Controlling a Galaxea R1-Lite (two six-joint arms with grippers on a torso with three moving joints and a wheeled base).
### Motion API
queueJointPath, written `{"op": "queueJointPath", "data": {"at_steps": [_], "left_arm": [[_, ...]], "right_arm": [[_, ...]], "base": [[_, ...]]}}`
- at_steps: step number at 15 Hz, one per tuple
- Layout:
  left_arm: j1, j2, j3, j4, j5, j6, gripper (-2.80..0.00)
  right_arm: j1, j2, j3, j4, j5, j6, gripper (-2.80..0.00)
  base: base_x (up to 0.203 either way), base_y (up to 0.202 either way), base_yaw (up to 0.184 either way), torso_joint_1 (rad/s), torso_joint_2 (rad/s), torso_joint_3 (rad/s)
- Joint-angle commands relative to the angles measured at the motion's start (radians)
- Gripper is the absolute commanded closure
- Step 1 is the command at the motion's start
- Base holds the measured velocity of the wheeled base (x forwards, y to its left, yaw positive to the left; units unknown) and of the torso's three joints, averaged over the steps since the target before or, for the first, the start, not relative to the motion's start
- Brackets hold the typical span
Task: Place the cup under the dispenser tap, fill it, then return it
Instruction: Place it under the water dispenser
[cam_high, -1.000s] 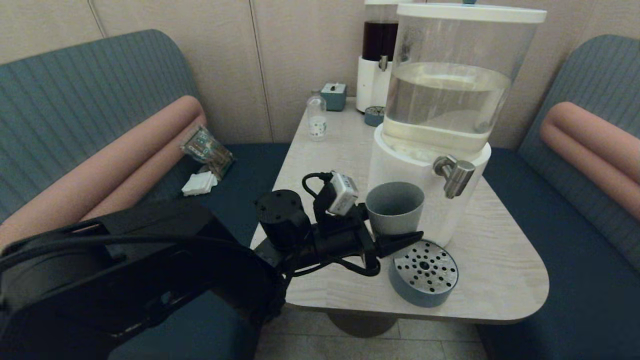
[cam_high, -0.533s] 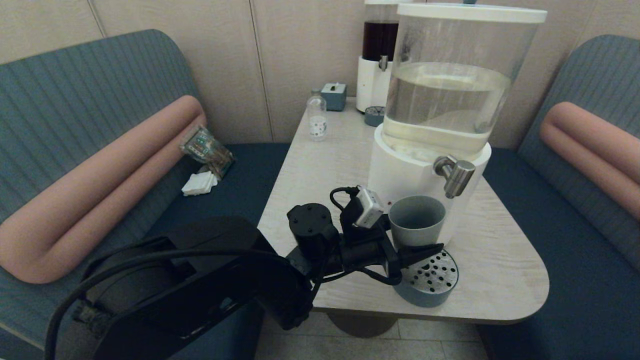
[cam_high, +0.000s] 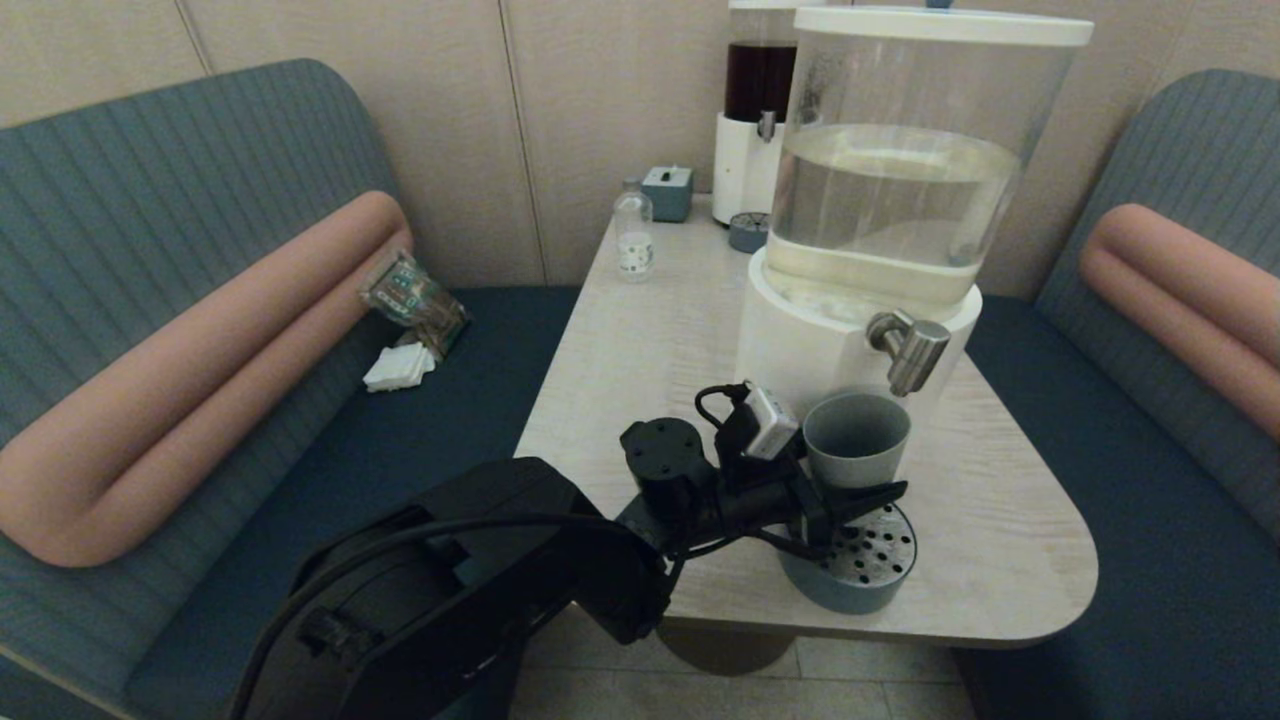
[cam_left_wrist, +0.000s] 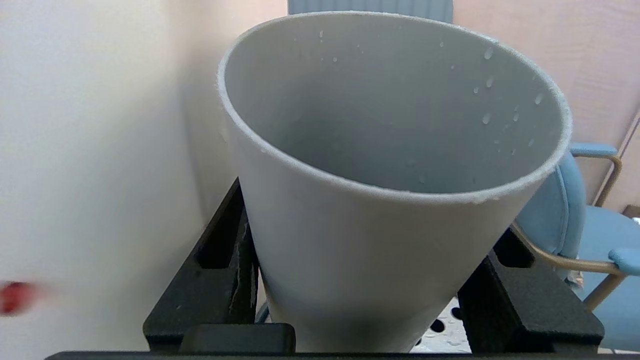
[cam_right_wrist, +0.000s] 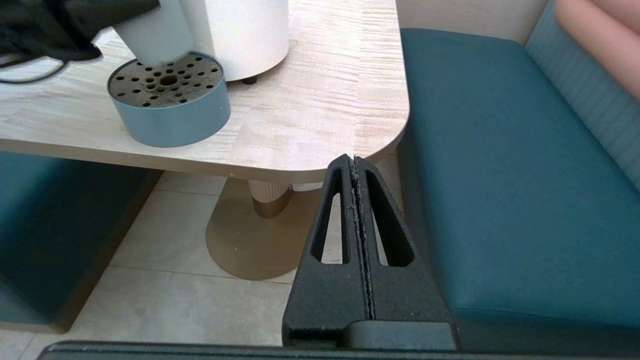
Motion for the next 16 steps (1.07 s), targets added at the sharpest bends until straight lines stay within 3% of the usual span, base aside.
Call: {"op": "queueJointPath", "data": {"at_steps": [1,9,10,16], "left_arm": [[0.001,0.056,-0.034,-0.007,-0.002,-0.001,0.00],[0.001,0.079,-0.037,-0.009,-0.002,-0.001,0.00],[0.001,0.080,-0.038,-0.009,-0.001,-0.001,-2.80],[0.001,0.074,-0.038,-0.015,-0.002,-0.001,-2.80]], "right_arm": [[0.000,0.001,0.015,-0.001,-0.001,-0.001,0.00],[0.000,0.001,0.014,-0.001,0.000,-0.001,0.00],[0.000,0.001,0.015,-0.001,0.000,-0.001,0.00],[0.000,0.001,0.014,-0.001,-0.001,-0.001,0.00]], "base": [[0.000,0.000,0.000,0.000,0.00,0.000],[0.000,0.000,0.000,0.000,0.00,0.000],[0.000,0.000,0.000,0.000,0.00,0.000],[0.000,0.000,0.000,0.000,0.00,0.000]]}}
